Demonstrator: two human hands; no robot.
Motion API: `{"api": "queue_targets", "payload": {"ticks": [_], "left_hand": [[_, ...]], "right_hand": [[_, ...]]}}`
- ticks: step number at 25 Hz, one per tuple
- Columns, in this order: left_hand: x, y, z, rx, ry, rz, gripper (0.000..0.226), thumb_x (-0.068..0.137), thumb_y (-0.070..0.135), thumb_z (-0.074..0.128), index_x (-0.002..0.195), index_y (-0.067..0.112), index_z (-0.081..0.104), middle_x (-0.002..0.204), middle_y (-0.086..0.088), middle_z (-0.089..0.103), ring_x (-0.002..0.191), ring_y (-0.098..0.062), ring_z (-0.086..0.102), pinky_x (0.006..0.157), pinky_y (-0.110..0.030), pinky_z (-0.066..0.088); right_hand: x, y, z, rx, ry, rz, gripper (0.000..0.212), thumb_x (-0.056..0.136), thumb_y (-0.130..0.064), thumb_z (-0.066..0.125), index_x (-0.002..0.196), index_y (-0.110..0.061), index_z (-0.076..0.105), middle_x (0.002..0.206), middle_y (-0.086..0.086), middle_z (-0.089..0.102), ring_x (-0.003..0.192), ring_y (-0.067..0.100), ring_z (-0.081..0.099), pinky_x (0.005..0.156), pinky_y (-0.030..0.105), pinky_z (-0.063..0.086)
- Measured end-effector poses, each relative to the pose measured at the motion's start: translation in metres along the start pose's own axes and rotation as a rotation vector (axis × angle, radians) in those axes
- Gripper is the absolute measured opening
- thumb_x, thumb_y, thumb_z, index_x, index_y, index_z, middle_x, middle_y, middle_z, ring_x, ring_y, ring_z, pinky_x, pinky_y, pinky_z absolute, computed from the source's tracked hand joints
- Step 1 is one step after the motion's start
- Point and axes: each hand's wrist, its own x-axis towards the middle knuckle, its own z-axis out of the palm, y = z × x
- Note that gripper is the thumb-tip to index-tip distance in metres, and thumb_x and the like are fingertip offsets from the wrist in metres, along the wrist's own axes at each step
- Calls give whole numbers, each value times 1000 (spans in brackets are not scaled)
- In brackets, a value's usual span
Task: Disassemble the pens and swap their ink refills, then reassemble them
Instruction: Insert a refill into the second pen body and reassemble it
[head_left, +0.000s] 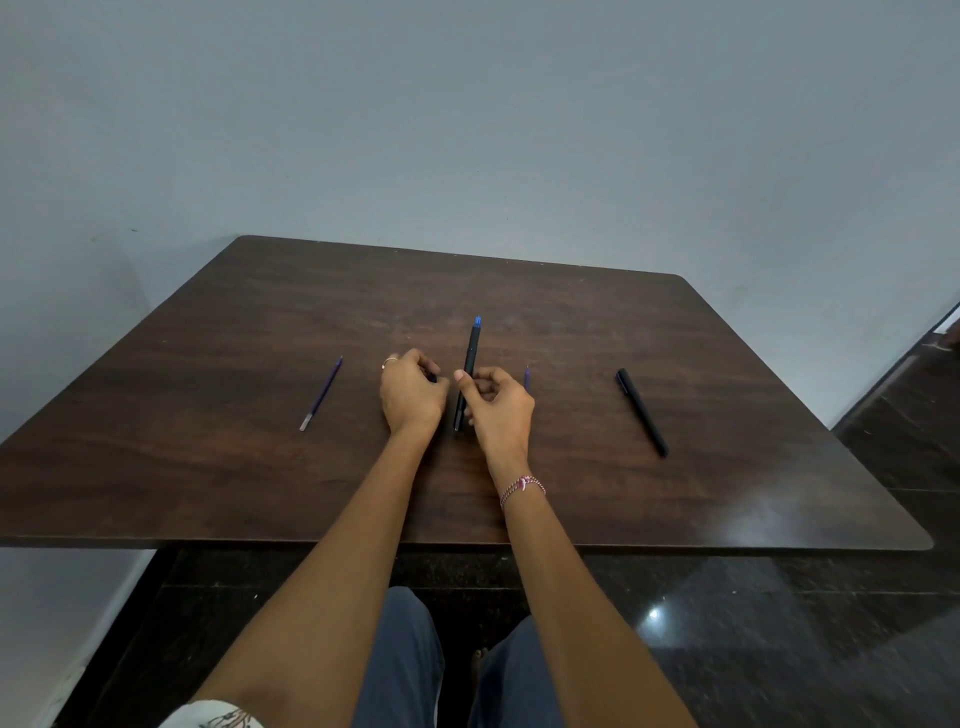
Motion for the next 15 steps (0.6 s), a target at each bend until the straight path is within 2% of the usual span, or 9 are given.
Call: {"api": "queue_targets", "payload": {"ticks": [3, 6, 8, 10, 12, 15], "left_hand": [[0, 0, 1, -22, 1, 4, 16, 76, 8, 73, 79, 16, 60, 104, -6, 54, 80, -12, 52, 69, -26, 44], [1, -1, 1, -97, 61, 13, 21, 76, 7, 73, 91, 17, 62, 103, -2, 51, 82, -9, 50, 71, -24, 43], [2, -4, -1, -266, 120, 21, 20, 81, 2, 66, 97, 15, 64, 103, -3, 55, 82, -7, 51, 76, -25, 48], [4, -6, -5, -533, 133, -40, 21, 88, 0, 56, 103, 12, 65, 105, -4, 62, 89, -9, 58, 83, -24, 50], [6, -8, -9, -863, 33, -112, 24, 93, -2, 48, 112, 5, 63, 106, -6, 65, 97, -14, 62, 86, -25, 51], [9, -10, -15, -1198, -278, -177, 27, 98, 4, 42, 120, 2, 58, 111, -11, 68, 105, -20, 66, 88, -26, 54]], "right_hand": [[0, -1, -1, 1, -12, 0, 27, 84, -37, 70, 98, -15, 68, 74, -8, 66, 62, 5, 62, 66, 34, 60], [-1, -2, -1, 3, -19, -1, 30, 85, -36, 68, 103, -12, 68, 75, -7, 67, 56, 4, 60, 59, 27, 57], [-2, -3, -1, 40, -42, 4, 28, 87, -34, 67, 104, -12, 67, 73, -6, 69, 46, 3, 57, 48, 21, 51], [-5, -4, -2, 54, -94, -21, 23, 89, -34, 64, 102, -14, 66, 68, -5, 70, 40, 3, 54, 42, 17, 44], [-6, -6, -3, 45, -161, -65, 14, 90, -33, 63, 96, -20, 65, 63, -6, 69, 35, 3, 50, 40, 16, 41], [-8, -9, -3, 1, -288, -89, 8, 89, -31, 65, 89, -23, 63, 60, -4, 69, 32, 4, 46, 38, 16, 38]]}}
